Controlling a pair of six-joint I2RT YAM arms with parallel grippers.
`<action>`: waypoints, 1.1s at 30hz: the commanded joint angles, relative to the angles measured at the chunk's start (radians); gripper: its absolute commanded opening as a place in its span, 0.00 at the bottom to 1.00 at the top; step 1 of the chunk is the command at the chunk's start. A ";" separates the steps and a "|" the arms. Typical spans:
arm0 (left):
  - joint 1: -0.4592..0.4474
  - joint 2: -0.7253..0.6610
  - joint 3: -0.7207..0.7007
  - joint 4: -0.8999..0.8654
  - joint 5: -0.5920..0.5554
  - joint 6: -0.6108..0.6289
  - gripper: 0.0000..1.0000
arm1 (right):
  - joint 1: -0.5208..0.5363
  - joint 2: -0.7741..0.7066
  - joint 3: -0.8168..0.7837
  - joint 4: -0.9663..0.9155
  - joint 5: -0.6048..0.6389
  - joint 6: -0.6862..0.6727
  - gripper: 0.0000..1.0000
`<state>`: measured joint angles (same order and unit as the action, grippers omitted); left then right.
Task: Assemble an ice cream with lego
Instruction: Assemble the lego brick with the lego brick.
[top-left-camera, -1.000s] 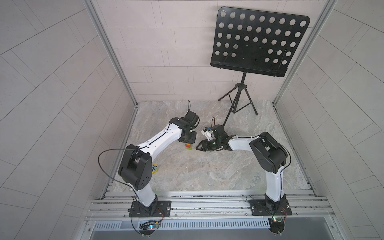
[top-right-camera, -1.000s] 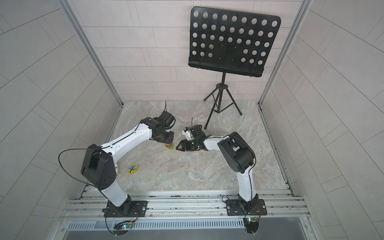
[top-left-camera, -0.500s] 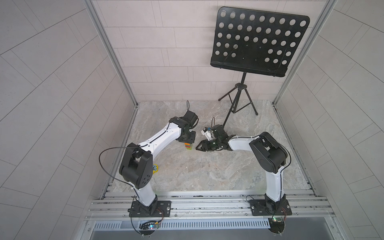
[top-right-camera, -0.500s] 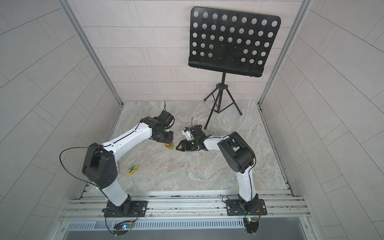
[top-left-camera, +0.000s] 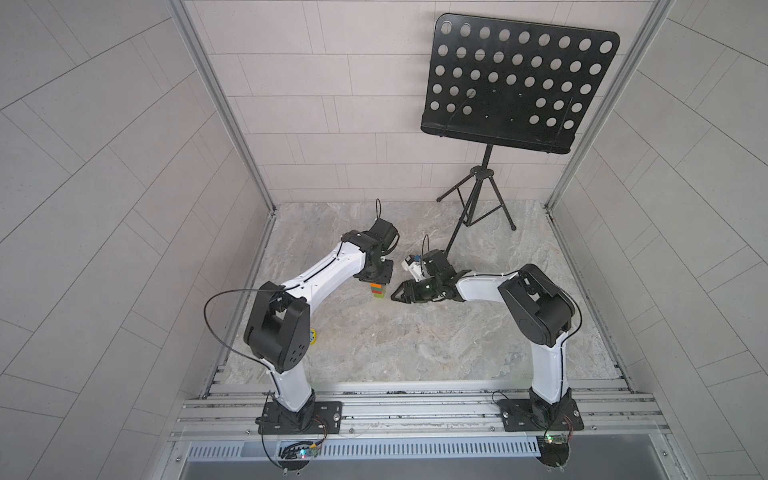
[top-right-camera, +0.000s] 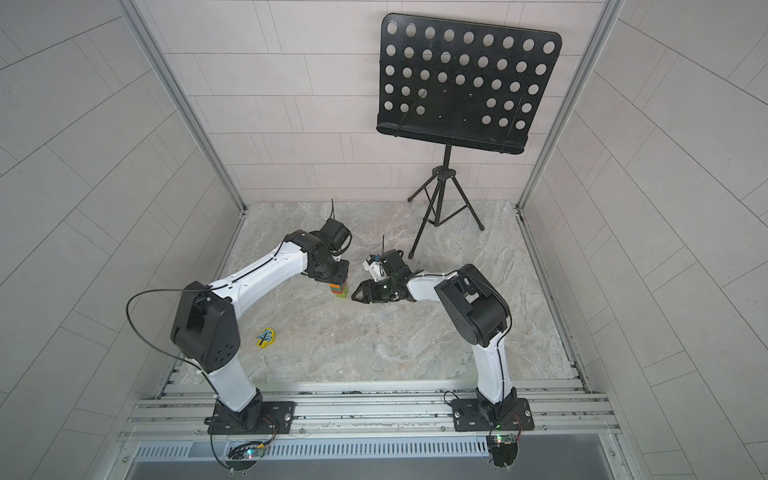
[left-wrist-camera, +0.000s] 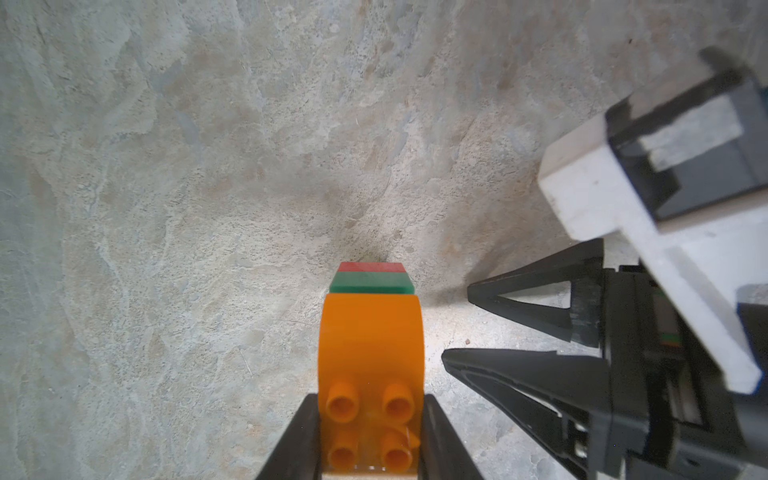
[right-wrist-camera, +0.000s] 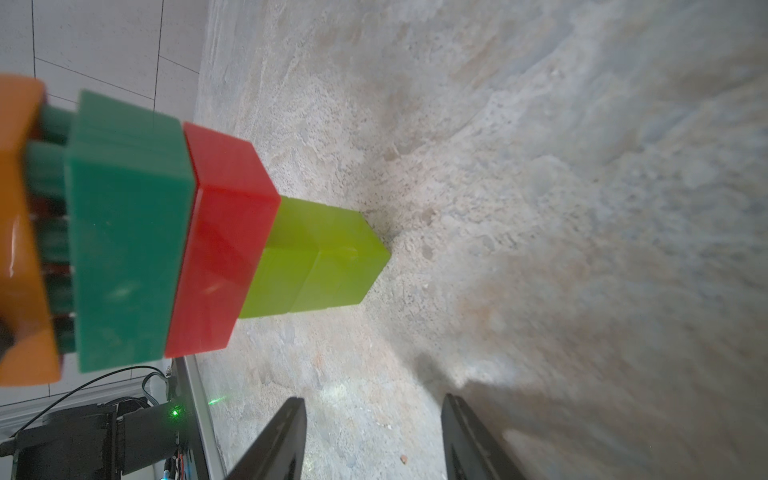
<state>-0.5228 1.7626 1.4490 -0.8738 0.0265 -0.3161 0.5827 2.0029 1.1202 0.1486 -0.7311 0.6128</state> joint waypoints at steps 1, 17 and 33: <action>0.006 0.088 -0.027 -0.066 0.022 0.018 0.03 | 0.007 0.015 0.010 -0.019 -0.004 -0.010 0.57; 0.006 0.160 0.006 -0.121 0.031 0.013 0.02 | -0.017 -0.045 -0.034 0.048 0.035 0.031 0.57; 0.004 0.214 0.003 -0.124 0.038 -0.030 0.09 | -0.045 -0.003 0.116 -0.054 0.089 0.054 0.46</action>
<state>-0.5228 1.8633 1.5448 -0.9440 0.0265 -0.3248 0.5339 1.9888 1.2503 0.1345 -0.6670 0.6865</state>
